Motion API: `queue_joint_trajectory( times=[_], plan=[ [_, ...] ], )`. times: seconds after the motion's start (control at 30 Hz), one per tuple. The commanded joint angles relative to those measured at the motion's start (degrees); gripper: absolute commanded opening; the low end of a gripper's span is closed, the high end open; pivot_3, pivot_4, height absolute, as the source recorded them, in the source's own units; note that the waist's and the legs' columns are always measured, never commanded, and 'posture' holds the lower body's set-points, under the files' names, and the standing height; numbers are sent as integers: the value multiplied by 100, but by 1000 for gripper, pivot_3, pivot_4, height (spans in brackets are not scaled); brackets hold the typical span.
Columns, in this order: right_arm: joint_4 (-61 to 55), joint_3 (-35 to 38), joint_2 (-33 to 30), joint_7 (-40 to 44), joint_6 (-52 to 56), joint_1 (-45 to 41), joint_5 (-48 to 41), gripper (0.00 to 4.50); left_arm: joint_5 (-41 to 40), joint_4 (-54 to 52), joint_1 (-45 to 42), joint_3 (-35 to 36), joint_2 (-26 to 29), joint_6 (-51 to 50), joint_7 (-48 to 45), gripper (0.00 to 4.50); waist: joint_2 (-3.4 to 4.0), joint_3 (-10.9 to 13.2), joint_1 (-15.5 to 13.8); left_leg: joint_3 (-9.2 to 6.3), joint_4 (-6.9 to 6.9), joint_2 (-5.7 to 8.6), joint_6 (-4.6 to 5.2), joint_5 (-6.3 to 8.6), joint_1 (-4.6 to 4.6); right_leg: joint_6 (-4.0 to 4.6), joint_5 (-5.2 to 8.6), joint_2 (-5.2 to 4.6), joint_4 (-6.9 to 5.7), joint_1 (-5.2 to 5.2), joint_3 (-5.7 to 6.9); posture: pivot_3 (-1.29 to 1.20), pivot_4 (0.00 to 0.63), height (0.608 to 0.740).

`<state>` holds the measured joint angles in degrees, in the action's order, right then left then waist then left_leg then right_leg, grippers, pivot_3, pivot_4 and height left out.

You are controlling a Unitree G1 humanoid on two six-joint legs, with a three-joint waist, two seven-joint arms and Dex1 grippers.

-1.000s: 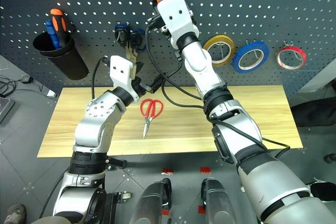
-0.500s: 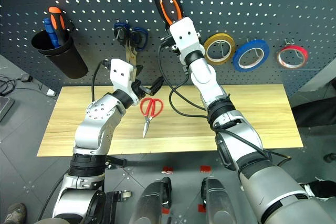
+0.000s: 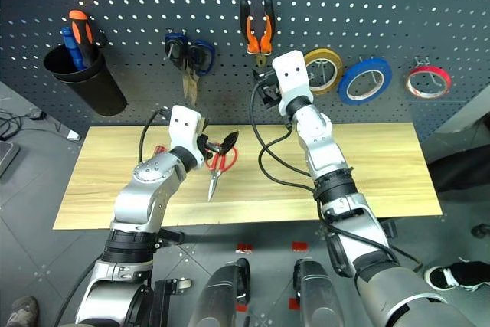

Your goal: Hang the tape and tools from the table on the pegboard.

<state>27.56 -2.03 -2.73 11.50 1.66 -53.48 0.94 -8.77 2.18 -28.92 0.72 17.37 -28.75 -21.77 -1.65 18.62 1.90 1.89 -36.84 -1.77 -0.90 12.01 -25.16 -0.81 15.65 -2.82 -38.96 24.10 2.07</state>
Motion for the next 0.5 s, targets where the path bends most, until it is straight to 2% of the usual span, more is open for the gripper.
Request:
queue_joint_trajectory(
  times=[0.03,0.17,0.3,0.5],
  plan=[
    [-1876,-305,-187,670,1318,768,-384,4496,205,-216,219,-221,211,-510,17,4460,0,0,2,-2,1,1,1,0,0,0,0,0,0,-1,1,-58,344,740],
    [-3457,-694,-557,1503,2650,1721,-1001,4496,555,-88,338,-489,387,-1143,228,4460,0,0,5,-1,2,1,9,6,1,-1,1,1,1,0,-2,-65,338,740],
    [-4686,-849,-1001,2018,3743,2718,-1701,4496,686,-152,508,-455,281,-1591,549,4460,-2,-1,-5,-10,-4,5,21,12,1,-2,1,0,-2,-3,3,-69,329,740],
    [-5416,-943,-1341,2250,4627,3208,-2313,4496,722,457,380,-274,-1,-1890,958,4460,-6,-3,3,-16,-10,7,22,13,3,-3,1,0,-4,-7,9,-78,308,740]
  ],
)
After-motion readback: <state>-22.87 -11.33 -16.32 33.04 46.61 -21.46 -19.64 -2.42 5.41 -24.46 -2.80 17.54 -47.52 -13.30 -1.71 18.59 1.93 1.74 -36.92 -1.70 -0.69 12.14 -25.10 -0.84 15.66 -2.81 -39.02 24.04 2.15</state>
